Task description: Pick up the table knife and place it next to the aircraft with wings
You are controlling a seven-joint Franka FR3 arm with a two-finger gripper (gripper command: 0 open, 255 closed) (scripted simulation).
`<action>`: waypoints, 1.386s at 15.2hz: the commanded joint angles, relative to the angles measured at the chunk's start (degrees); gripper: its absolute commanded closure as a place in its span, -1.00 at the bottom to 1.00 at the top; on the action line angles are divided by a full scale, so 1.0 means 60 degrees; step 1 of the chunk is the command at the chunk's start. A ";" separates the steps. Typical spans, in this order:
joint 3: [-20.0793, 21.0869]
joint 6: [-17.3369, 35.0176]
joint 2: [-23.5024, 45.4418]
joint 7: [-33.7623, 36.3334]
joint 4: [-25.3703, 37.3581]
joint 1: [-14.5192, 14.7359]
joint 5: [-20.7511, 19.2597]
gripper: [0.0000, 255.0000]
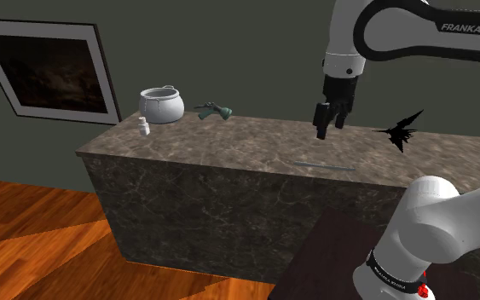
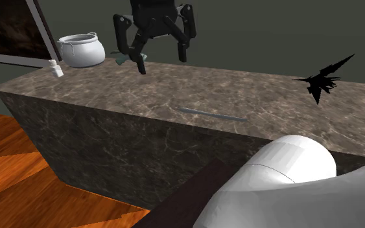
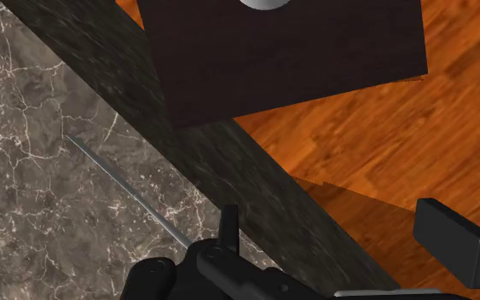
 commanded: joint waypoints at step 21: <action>-0.6160 0.5309 0.1594 -0.8308 -0.2243 0.0913 -0.3141 -1.00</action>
